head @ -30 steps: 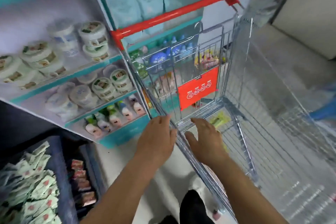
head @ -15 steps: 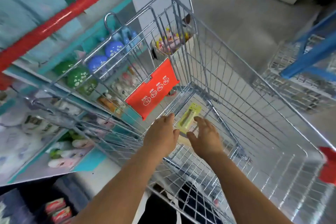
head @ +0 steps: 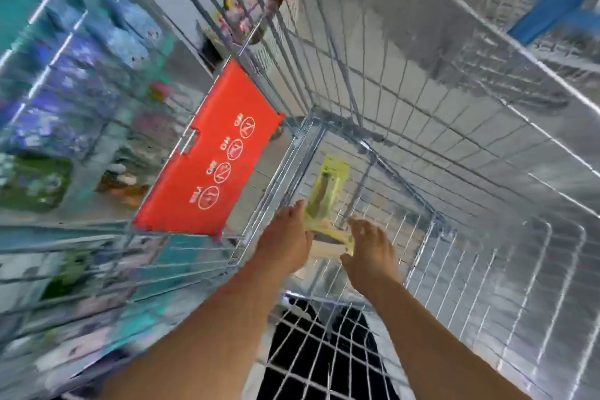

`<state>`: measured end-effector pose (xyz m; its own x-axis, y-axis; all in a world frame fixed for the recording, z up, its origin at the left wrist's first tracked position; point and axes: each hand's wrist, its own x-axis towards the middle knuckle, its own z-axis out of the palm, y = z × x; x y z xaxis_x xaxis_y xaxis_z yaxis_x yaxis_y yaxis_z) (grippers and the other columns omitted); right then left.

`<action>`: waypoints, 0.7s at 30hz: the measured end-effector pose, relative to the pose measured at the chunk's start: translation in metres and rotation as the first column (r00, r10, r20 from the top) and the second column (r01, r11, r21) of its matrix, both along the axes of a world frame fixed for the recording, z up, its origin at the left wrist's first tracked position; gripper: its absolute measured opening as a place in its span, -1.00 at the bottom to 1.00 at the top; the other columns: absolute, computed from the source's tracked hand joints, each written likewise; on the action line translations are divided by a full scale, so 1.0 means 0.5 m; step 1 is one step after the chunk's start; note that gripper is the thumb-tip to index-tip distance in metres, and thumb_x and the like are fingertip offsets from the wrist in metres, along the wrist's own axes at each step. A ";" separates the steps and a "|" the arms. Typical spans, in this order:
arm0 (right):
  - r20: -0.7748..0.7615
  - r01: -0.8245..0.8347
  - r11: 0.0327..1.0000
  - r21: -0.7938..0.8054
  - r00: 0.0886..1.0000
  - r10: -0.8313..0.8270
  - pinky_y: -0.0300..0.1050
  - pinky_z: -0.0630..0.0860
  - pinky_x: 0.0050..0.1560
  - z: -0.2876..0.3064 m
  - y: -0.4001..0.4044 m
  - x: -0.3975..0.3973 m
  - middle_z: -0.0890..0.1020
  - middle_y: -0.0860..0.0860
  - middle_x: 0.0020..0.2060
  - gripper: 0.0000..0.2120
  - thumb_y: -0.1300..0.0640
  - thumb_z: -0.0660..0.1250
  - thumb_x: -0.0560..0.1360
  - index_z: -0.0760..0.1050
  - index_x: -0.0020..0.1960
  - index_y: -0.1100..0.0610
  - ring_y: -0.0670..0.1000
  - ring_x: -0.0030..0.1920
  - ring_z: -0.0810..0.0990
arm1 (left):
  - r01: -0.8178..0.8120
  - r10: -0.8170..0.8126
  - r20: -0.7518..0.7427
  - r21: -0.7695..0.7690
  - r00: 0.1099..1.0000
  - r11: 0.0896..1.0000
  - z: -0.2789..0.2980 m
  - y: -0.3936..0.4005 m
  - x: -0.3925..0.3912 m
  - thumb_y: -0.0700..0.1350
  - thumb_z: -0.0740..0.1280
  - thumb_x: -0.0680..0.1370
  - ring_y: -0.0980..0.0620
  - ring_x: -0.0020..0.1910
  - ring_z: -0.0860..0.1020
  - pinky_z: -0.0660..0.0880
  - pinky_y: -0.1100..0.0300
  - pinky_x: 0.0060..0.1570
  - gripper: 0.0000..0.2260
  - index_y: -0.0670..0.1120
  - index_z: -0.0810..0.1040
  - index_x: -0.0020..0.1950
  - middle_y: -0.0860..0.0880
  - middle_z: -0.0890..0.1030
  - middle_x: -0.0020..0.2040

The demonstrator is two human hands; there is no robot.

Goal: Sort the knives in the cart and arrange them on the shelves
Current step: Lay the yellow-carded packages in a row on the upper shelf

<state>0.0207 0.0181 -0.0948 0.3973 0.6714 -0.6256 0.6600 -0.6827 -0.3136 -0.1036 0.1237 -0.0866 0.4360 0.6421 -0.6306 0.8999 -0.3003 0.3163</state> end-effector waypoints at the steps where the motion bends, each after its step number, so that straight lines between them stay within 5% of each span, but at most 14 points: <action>1: -0.013 0.001 1.000 -0.019 1.000 -0.001 0.00 0.18 0.46 -0.022 0.004 -0.002 0.21 -0.06 0.47 -0.35 0.13 0.29 0.51 0.08 0.50 -0.07 0.01 0.46 0.16 | -0.002 0.002 0.003 -0.005 1.000 1.000 -0.023 0.008 0.001 -0.04 0.23 0.57 -0.19 0.23 0.42 0.41 0.00 0.12 -0.45 -0.10 0.11 0.50 -0.21 0.38 0.30; 9: 0.106 -0.078 0.996 -0.049 0.991 0.082 0.05 0.10 0.44 -0.132 0.012 -0.020 0.05 -0.02 0.44 -0.30 0.01 0.37 0.46 0.09 0.49 -0.12 0.07 0.43 0.06 | 0.037 -0.037 0.004 0.009 0.999 0.999 -0.148 0.049 0.039 0.00 0.28 0.55 -0.18 0.26 0.40 0.41 -0.01 0.18 -0.38 -0.08 0.08 0.53 -0.20 0.38 0.31; 13: 0.142 -0.082 0.997 0.003 0.987 0.080 0.06 0.14 0.38 -0.150 0.010 -0.015 0.14 0.01 0.44 -0.46 -0.15 0.31 0.47 0.24 0.40 -0.20 0.11 0.38 0.13 | 0.038 -0.034 -0.047 0.084 0.998 0.996 -0.172 0.050 0.064 0.09 0.29 0.52 -0.18 0.26 0.36 0.46 -0.05 0.16 -0.37 -0.05 0.09 0.48 -0.20 0.41 0.27; 21: 0.218 -0.073 0.995 0.073 0.974 0.056 -0.01 0.04 0.38 -0.155 0.005 0.014 0.35 -0.05 0.32 -0.50 -0.11 0.32 0.46 0.32 0.37 -0.16 0.05 0.32 0.26 | -0.112 0.116 -0.058 0.078 0.992 0.991 -0.182 0.063 0.095 0.17 0.34 0.48 -0.17 0.25 0.36 0.49 -0.05 0.09 -0.36 -0.06 0.17 0.43 -0.20 0.38 0.25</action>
<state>0.0276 0.0208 -0.1724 0.4712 0.7443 -0.4733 0.7599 -0.6149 -0.2105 -0.0562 0.1551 -0.1775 0.3186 0.7314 -0.6030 0.9468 -0.2152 0.2392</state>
